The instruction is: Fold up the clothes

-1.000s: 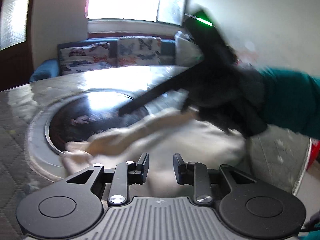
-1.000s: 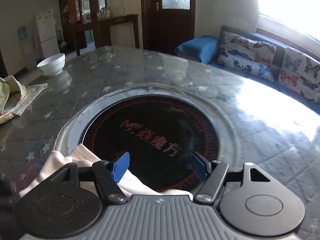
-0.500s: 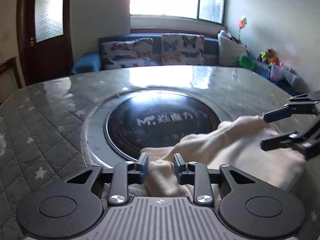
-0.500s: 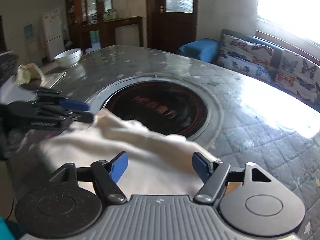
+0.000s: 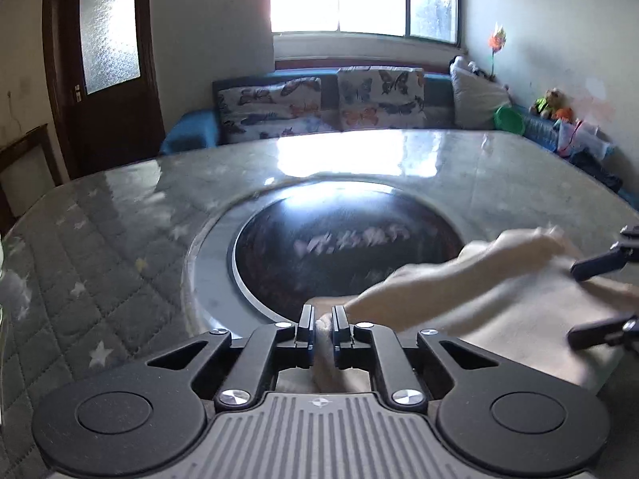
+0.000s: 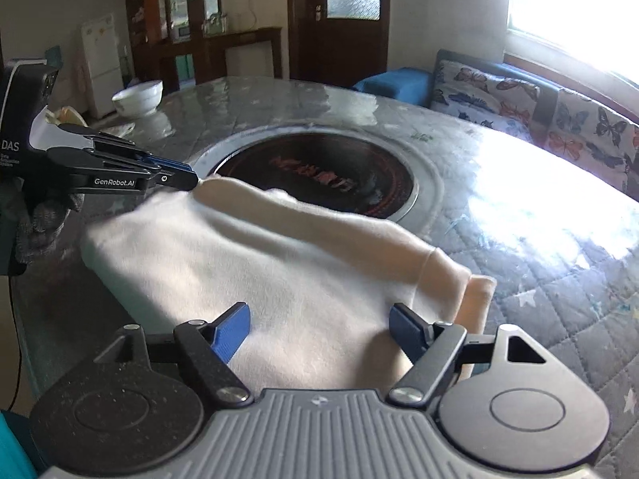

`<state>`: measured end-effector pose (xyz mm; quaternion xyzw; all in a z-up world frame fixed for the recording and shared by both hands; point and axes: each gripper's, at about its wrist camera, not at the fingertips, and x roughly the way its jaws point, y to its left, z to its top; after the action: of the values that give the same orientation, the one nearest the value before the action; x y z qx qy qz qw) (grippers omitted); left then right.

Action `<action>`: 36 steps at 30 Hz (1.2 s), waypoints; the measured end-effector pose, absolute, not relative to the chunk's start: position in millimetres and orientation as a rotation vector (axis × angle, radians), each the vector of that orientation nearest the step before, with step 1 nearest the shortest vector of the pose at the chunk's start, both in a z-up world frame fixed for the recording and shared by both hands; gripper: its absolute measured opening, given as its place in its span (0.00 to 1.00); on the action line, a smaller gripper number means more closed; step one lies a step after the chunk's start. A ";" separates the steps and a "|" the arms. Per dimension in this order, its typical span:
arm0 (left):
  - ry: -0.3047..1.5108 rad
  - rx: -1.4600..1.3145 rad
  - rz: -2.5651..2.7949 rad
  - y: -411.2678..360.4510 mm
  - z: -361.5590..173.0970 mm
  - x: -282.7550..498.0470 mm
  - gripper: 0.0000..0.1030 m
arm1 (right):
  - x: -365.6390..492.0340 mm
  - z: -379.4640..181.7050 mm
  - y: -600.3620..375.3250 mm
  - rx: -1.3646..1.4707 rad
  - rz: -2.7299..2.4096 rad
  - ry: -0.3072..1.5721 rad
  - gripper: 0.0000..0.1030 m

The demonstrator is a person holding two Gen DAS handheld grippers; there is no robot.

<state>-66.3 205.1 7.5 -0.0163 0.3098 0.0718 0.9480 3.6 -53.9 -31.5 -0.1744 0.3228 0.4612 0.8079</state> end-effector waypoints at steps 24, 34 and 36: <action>0.707 0.006 0.017 179.5 10.3 -17.3 0.20 | 40.3 -20.7 -50.8 -0.250 0.987 0.726 0.55; 0.700 0.018 -0.171 130.6 5.4 -58.7 0.20 | 82.6 -32.9 -14.1 -0.282 0.923 0.761 0.39; 0.707 0.022 -0.188 124.9 1.2 -63.1 0.20 | 83.2 -36.1 -7.0 -0.316 0.910 0.742 0.39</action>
<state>-63.1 124.9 1.2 0.0110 0.3455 -0.0918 0.9338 83.2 -7.0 -36.1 -0.1482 0.3488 0.4273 0.8208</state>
